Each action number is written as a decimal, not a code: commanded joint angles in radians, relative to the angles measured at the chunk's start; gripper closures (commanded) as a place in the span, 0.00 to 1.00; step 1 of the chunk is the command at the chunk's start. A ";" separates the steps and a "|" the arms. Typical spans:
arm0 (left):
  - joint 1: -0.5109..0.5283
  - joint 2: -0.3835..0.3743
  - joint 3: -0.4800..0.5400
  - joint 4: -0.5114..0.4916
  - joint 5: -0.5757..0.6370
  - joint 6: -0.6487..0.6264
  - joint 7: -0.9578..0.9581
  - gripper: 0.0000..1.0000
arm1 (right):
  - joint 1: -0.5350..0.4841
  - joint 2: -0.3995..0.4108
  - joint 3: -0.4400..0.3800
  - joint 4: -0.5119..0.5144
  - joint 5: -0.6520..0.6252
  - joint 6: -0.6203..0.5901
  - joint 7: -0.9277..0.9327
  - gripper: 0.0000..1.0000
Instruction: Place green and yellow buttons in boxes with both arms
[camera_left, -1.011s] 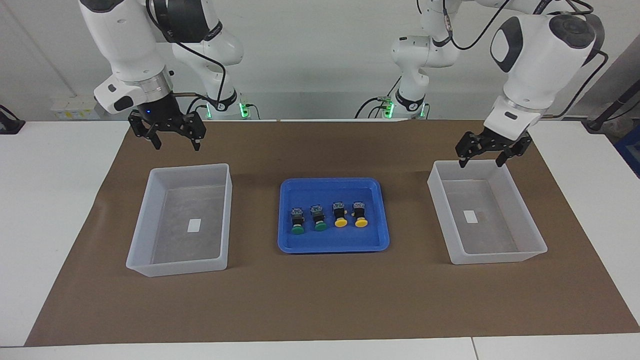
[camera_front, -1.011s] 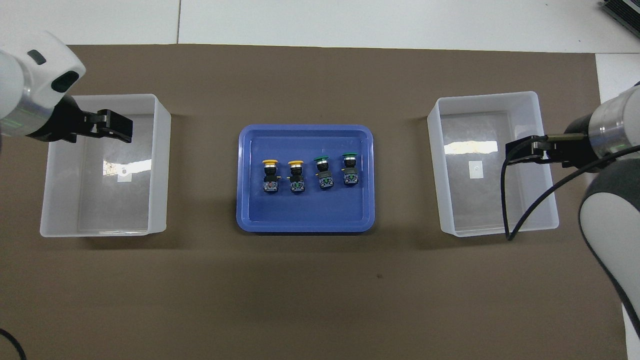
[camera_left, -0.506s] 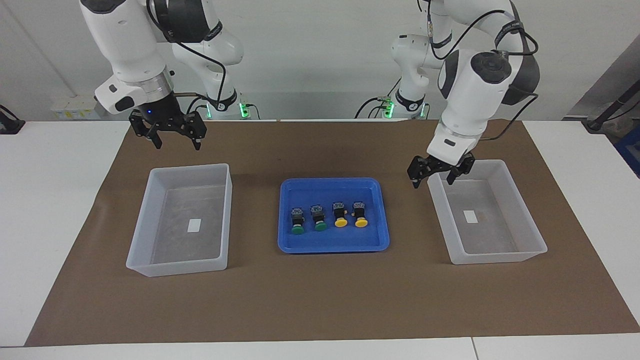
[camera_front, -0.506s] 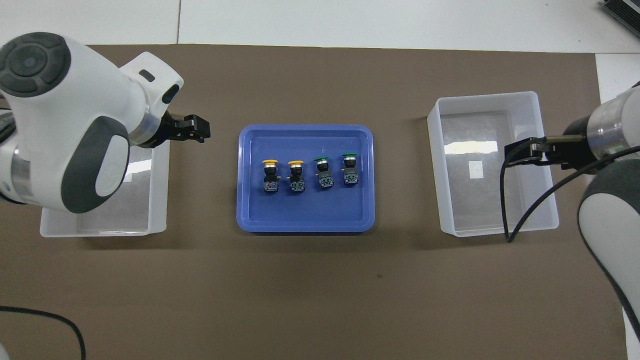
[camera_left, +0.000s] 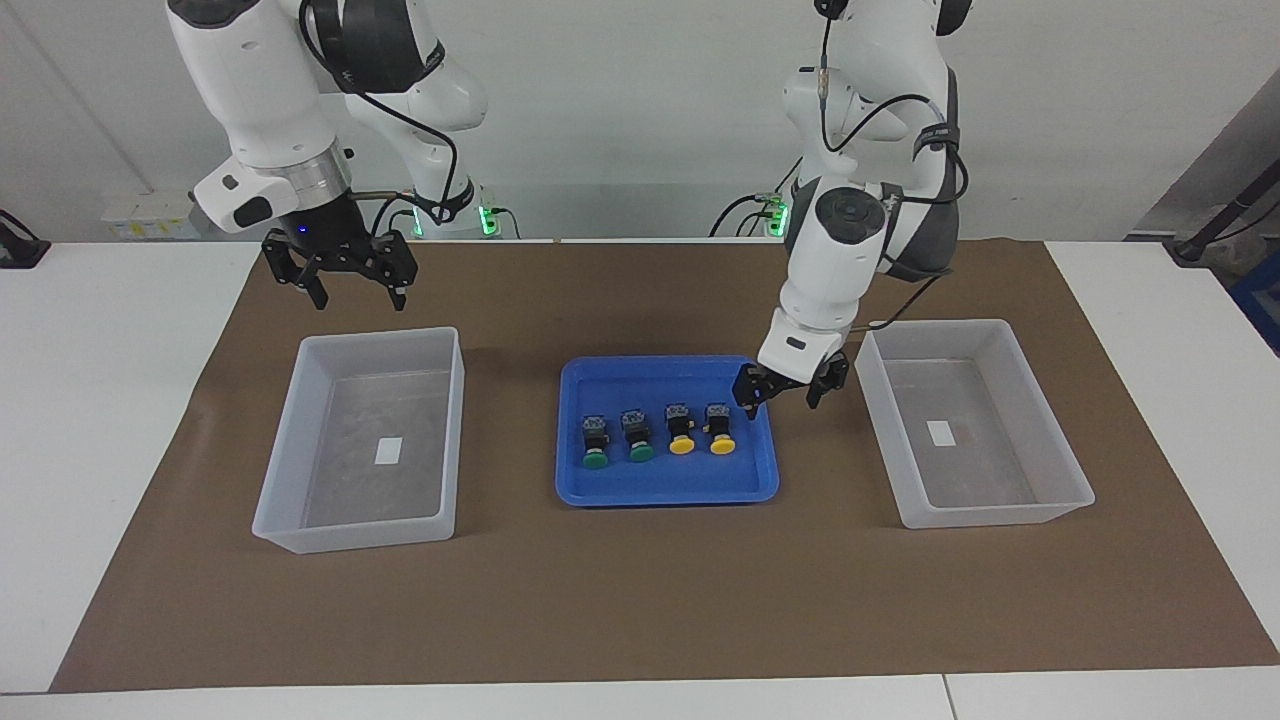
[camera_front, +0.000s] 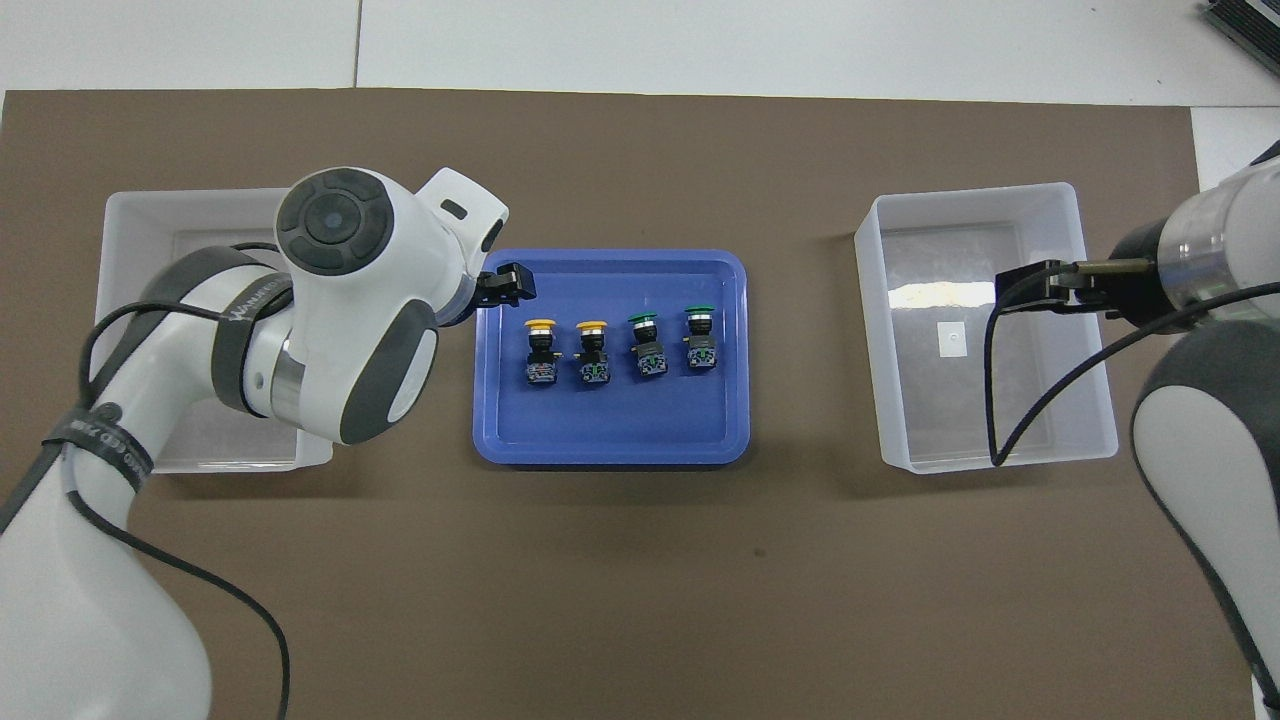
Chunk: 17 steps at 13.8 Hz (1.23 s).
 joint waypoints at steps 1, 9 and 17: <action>-0.061 0.039 0.016 -0.055 0.008 0.110 -0.074 0.00 | 0.028 0.007 0.006 -0.073 0.019 0.132 0.029 0.00; -0.085 0.061 0.016 -0.136 0.011 0.236 -0.062 0.00 | 0.199 0.198 0.006 -0.070 -0.013 0.388 0.139 0.00; -0.109 0.090 0.016 -0.176 0.011 0.321 -0.062 0.22 | 0.268 0.324 0.006 -0.129 -0.024 0.597 0.147 0.00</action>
